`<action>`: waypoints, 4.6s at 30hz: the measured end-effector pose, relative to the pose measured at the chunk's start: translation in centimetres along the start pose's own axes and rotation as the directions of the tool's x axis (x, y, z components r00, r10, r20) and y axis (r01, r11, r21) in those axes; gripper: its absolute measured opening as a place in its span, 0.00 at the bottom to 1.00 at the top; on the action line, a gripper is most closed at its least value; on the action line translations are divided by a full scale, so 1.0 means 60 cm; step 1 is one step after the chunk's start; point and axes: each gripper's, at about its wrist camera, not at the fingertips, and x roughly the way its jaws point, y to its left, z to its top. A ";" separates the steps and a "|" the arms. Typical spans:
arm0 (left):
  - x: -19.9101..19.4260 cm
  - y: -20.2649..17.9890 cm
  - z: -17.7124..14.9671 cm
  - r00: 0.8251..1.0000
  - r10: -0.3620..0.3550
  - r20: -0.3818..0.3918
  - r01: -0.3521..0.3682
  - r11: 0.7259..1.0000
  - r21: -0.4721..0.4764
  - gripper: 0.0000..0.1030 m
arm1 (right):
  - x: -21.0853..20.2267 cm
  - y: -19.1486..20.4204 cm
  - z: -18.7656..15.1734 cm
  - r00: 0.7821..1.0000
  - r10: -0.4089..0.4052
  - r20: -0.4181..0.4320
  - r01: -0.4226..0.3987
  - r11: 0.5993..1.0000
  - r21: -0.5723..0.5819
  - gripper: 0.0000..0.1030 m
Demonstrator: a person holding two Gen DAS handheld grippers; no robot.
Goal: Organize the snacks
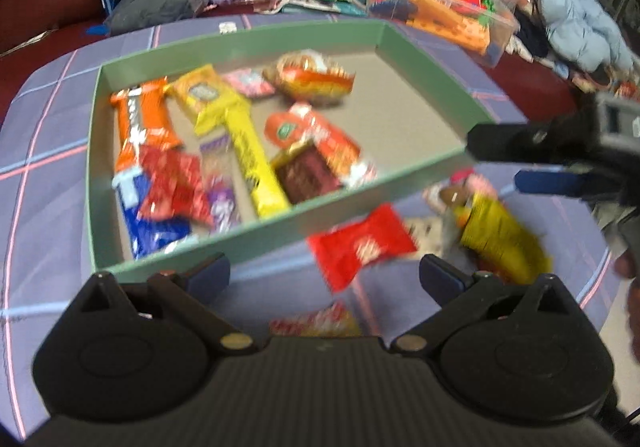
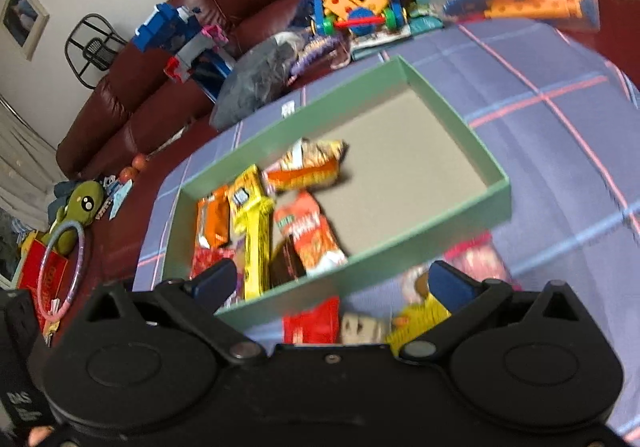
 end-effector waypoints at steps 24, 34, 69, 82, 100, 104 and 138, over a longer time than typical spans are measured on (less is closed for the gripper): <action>0.024 0.022 -0.061 0.999 -0.015 -0.037 0.019 0.995 0.097 0.33 | 0.073 0.059 -0.029 0.991 -0.012 -0.131 -0.009 0.987 -0.160 0.38; 0.000 0.089 -0.086 0.999 0.002 -0.037 -0.004 0.999 -0.050 0.40 | 0.124 0.079 -0.048 0.972 0.018 -0.236 -0.058 0.985 -0.164 0.38; -0.016 0.155 -0.100 1.000 0.014 -0.016 -0.017 0.972 -0.236 0.59 | 0.120 0.136 -0.112 0.944 -0.017 -0.330 -0.099 0.938 -0.332 0.48; 0.000 0.120 -0.067 0.999 -0.003 -0.049 -0.010 0.962 -0.273 0.45 | 0.104 0.134 -0.124 0.965 -0.115 -0.237 0.006 0.909 -0.417 0.31; -0.032 0.063 -0.060 0.999 0.053 0.008 -0.051 0.990 -0.134 0.29 | 0.042 0.081 -0.109 0.978 -0.012 -0.207 -0.050 0.955 -0.291 0.30; -0.062 0.060 -0.031 0.996 0.041 0.073 -0.031 0.990 -0.134 0.29 | 0.016 0.079 -0.086 0.984 0.033 -0.176 -0.078 0.964 -0.253 0.30; 0.040 0.061 -0.023 0.994 0.097 -0.052 -0.101 0.990 -0.094 0.59 | 0.019 0.053 0.050 0.998 0.058 -0.028 -0.061 0.986 -0.152 0.31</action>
